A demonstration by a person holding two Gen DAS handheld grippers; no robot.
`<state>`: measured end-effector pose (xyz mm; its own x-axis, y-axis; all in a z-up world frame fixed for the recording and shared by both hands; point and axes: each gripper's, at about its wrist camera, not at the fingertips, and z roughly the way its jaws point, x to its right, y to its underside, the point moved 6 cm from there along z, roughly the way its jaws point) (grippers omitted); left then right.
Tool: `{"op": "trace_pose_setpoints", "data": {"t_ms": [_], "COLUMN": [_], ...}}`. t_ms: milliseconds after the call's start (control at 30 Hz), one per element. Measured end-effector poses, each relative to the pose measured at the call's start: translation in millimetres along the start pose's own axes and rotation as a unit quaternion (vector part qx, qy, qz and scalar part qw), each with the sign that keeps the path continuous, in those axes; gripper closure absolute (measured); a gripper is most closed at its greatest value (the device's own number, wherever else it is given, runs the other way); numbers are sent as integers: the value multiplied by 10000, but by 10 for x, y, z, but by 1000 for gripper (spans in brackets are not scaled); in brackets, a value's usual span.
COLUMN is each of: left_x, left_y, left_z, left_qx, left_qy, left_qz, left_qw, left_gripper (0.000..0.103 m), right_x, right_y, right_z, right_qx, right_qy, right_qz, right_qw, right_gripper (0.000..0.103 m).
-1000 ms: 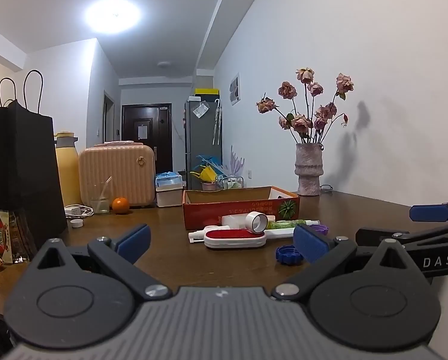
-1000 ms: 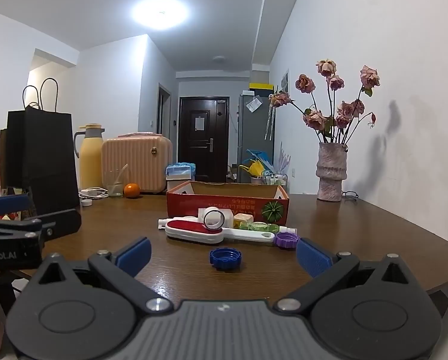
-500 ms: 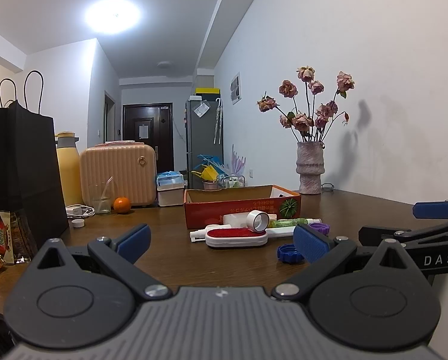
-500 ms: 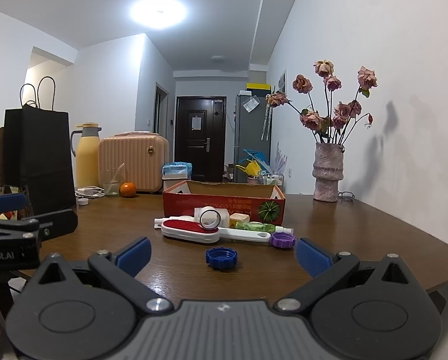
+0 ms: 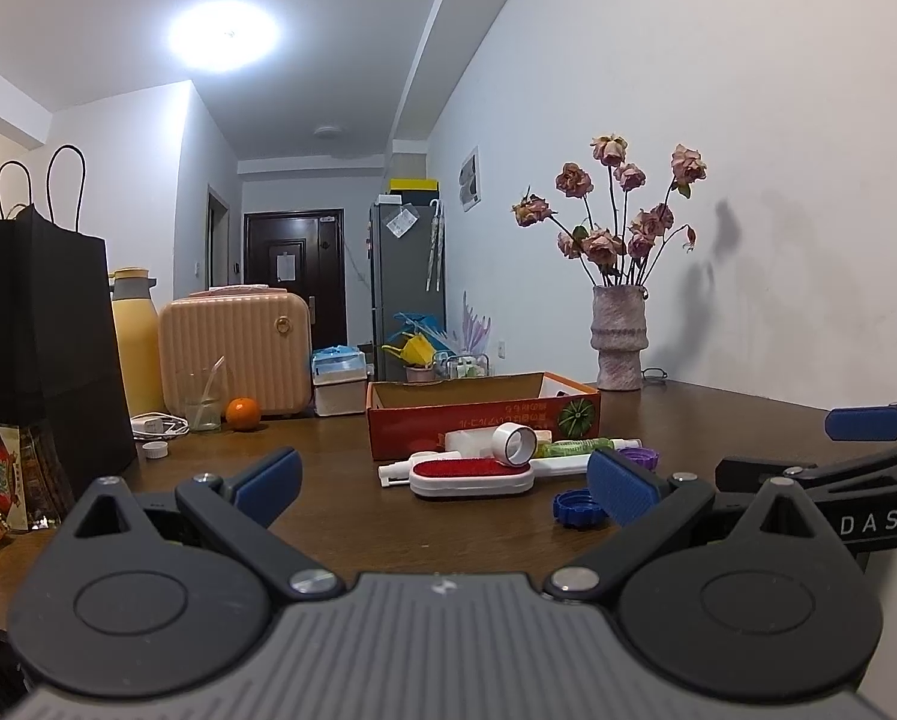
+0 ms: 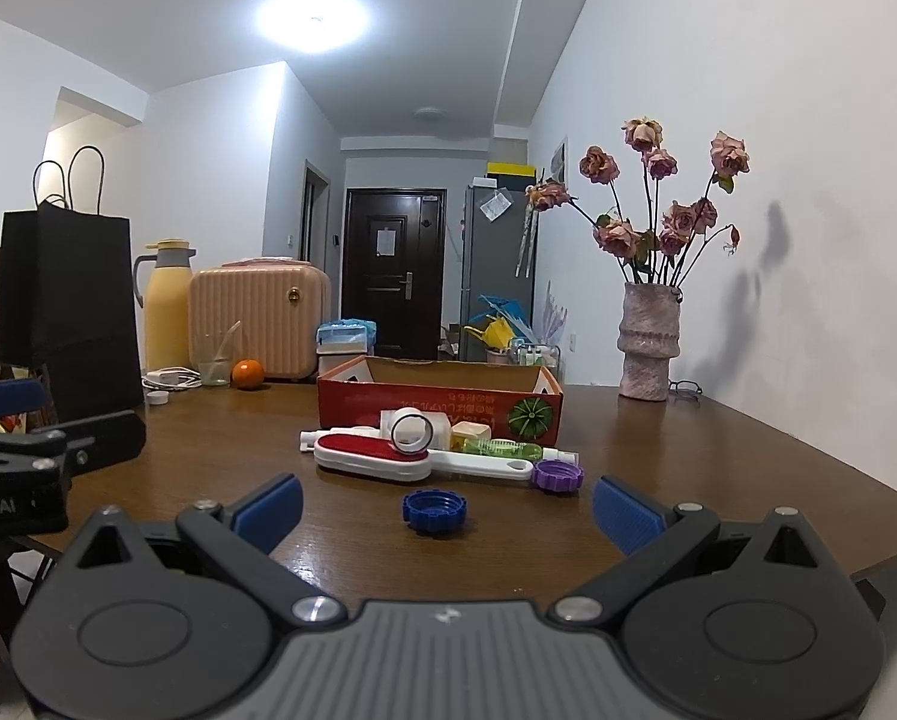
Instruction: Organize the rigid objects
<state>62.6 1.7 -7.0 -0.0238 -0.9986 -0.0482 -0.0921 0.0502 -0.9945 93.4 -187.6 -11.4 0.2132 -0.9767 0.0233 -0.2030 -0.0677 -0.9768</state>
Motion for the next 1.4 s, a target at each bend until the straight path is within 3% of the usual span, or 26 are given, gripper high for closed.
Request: {"op": "trace_pose_setpoints", "data": {"t_ms": [1167, 1400], "left_x": [8, 7], "left_y": [14, 15], "left_z": [-18, -25], "left_qx": [-5, 1], "left_qy": [-21, -25], "left_qz": [3, 9], "left_qw": [10000, 10000], "left_gripper": [0, 0], "right_x": [8, 49], "right_y": [31, 49], "right_z": [26, 53], "right_qx": [-54, -155], "right_qy": [14, -101], "right_qz": [14, 281], "right_qw": [10000, 9994], "right_gripper": [0, 0]}}
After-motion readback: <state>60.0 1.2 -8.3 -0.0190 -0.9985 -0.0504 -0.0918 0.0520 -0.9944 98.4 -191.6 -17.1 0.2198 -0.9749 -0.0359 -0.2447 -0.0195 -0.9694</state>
